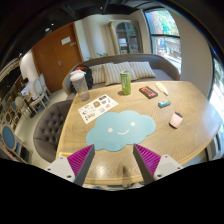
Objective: Arrange mouse
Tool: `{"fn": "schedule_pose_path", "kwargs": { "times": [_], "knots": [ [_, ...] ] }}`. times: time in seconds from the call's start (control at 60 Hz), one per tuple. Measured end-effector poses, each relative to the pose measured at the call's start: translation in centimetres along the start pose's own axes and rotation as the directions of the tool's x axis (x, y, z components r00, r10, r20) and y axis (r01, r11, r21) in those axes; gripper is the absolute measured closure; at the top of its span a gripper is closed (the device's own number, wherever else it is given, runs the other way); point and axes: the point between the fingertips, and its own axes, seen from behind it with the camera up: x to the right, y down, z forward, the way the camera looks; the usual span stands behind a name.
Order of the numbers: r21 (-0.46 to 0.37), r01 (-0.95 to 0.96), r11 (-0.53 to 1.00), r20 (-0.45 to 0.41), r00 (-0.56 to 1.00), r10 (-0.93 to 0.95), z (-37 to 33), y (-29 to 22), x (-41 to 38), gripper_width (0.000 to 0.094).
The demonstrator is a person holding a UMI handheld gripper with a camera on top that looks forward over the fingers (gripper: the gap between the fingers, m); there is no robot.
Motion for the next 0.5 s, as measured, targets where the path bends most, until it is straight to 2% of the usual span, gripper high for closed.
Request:
{"fn": "schedule_pose_path", "kwargs": {
  "times": [0.317, 0.5],
  "knots": [
    [0.032, -0.01, 0.999, -0.077, 0.997, 0.012, -0.4, 1.5, 5.2, 0.0101],
    [0.057, 0.0, 0.998, -0.181, 0.983, 0.01, 1.0, 1.9, 16.2, 0.0108]
  ]
}}
